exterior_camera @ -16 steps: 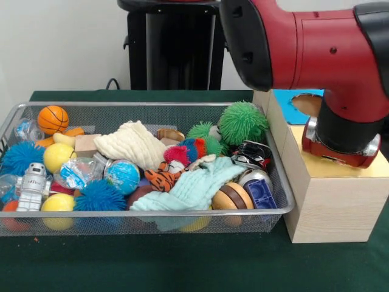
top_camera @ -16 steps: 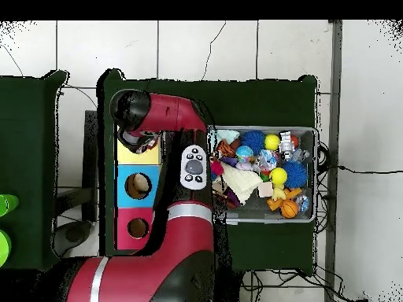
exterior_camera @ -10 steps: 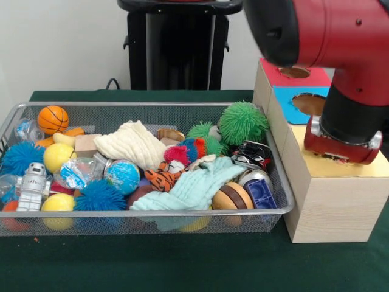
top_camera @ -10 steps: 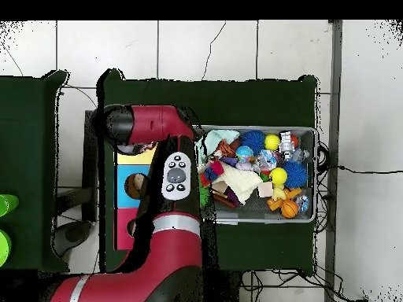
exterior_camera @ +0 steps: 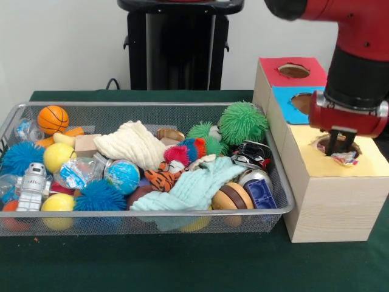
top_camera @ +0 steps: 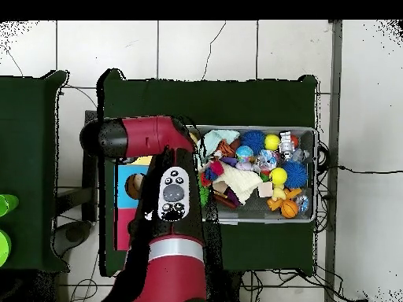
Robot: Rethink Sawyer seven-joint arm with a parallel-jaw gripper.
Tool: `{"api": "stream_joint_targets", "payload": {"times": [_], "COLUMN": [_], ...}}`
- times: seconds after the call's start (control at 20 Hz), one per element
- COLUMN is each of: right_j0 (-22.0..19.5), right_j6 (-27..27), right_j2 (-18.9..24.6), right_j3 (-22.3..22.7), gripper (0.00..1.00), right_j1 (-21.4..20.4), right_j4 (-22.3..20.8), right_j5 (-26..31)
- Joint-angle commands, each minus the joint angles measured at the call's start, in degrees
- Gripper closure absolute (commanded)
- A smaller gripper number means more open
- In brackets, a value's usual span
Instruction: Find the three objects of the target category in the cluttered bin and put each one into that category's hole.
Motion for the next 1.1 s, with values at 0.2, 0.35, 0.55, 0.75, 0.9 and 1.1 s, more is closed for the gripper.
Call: {"api": "stream_joint_targets", "payload": {"times": [0.2, 0.35, 0.55, 0.75, 0.9, 1.1], "right_j0": [-9.36, -12.28, -17.60, -22.15, -25.23, -27.58], "right_j6": [-10.68, -14.12, -21.49, -26.52, -28.75, -28.20], "right_j2": [7.45, 9.84, 12.49, 15.14, 17.99, 20.75], "right_j3": [6.29, 7.79, 9.80, 9.93, 10.73, 12.31], "gripper": [1.00, 1.00, 1.00, 1.00, 1.00, 1.00], "right_j1": [-12.12, -13.59, -15.10, -15.78, -16.32, -16.34], "right_j4": [-1.53, -2.95, -6.43, -10.10, -11.58, -13.32], "right_j5": [2.16, 2.94, 3.34, 3.61, 4.04, 0.93]}}
